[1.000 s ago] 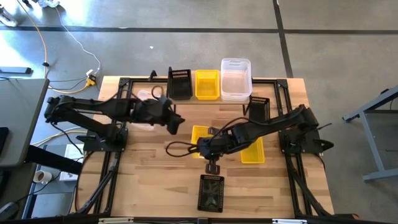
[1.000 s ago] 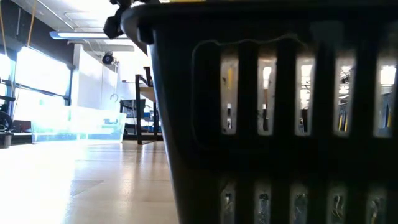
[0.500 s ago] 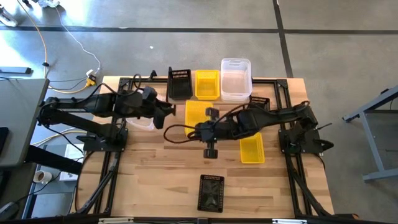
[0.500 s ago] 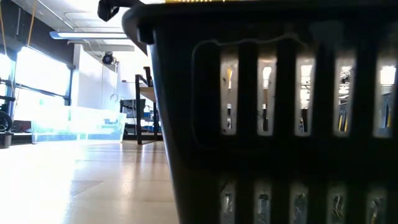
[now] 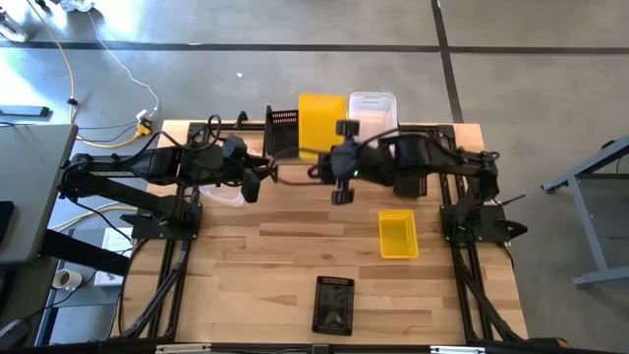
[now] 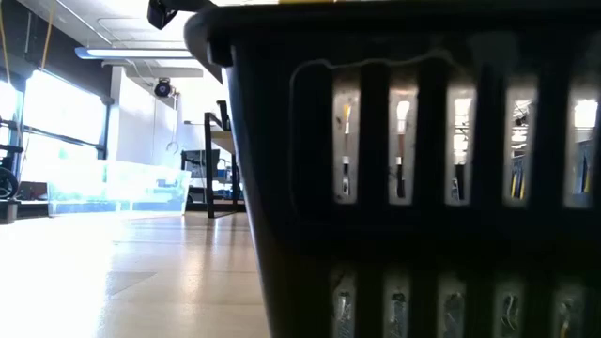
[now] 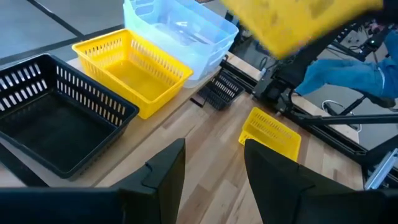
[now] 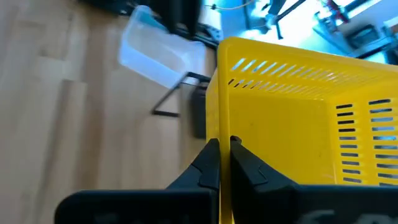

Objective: Stack baskets on shelf by color
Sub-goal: Stack the bottom yellow basket on top of the yellow basket on the shelf

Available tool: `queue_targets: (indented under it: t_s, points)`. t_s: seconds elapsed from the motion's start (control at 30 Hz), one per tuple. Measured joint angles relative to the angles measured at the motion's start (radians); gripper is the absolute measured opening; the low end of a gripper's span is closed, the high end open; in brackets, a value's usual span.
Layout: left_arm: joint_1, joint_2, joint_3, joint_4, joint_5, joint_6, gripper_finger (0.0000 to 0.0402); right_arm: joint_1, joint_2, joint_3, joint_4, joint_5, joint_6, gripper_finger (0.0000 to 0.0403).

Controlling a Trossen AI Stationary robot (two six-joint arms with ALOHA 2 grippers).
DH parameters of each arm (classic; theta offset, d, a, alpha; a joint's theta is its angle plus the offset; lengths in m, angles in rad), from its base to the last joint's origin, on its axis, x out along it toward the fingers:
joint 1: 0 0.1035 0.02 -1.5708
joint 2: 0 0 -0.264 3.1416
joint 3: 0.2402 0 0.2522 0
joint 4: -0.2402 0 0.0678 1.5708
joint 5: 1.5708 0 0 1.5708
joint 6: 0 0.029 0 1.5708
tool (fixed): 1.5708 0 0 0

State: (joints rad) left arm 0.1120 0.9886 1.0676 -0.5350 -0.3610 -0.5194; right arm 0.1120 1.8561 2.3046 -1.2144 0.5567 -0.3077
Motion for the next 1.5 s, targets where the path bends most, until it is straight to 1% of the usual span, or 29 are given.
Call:
queue_targets:
  t_s: [0.13, 0.27, 0.33, 0.5, 0.6, 0.8, 0.93, 1.1, 1.3, 1.43, 1.5]
  points:
    - [0.000, 0.000, 0.000, 0.000, -0.003, 0.000, 0.0154, -0.048, -0.001, 0.032, -0.038, 0.004, -0.058, 0.0000]
    - [0.000, 0.000, 0.000, 0.000, -0.024, 0.000, 0.0154, -0.106, 0.000, 0.018, -0.102, -0.022, -0.056, 0.0000]
    - [0.000, 0.000, 0.000, 0.000, -0.041, 0.000, 0.0154, -0.132, 0.000, 0.001, -0.126, -0.061, -0.057, 0.0000]
    - [0.000, 0.000, 0.000, 0.000, -0.095, 0.001, 0.0154, -0.198, 0.000, -0.048, -0.088, -0.179, -0.070, 0.0000]
    - [0.000, 0.000, 0.000, 0.000, -0.133, 0.001, 0.0154, -0.229, 0.000, -0.090, -0.037, -0.220, -0.086, 0.0000]
    - [0.008, 0.000, 0.000, 0.001, -0.182, 0.067, 0.0154, -0.278, 0.000, -0.151, 0.042, -0.295, -0.113, 0.0000]
    - [0.030, 0.000, 0.000, 0.001, -0.178, 0.063, 0.0154, -0.304, -0.004, -0.199, 0.093, -0.330, -0.112, 0.0000]
    - [0.053, 0.001, 0.000, 0.000, -0.175, 0.063, 0.0154, -0.329, -0.040, -0.351, 0.199, -0.333, -0.116, 0.0000]
    - [0.078, 0.001, 0.000, -0.014, -0.170, 0.061, 0.0154, -0.350, -0.133, -0.485, 0.334, -0.337, -0.122, 0.0000]
    - [0.090, 0.001, 0.000, -0.014, -0.165, 0.060, 0.0154, -0.377, -0.172, -0.564, 0.402, -0.400, -0.139, 0.0000]
    - [0.096, 0.001, 0.000, -0.014, -0.163, 0.060, 0.0154, -0.388, -0.185, -0.595, 0.438, -0.409, -0.144, 0.0000]
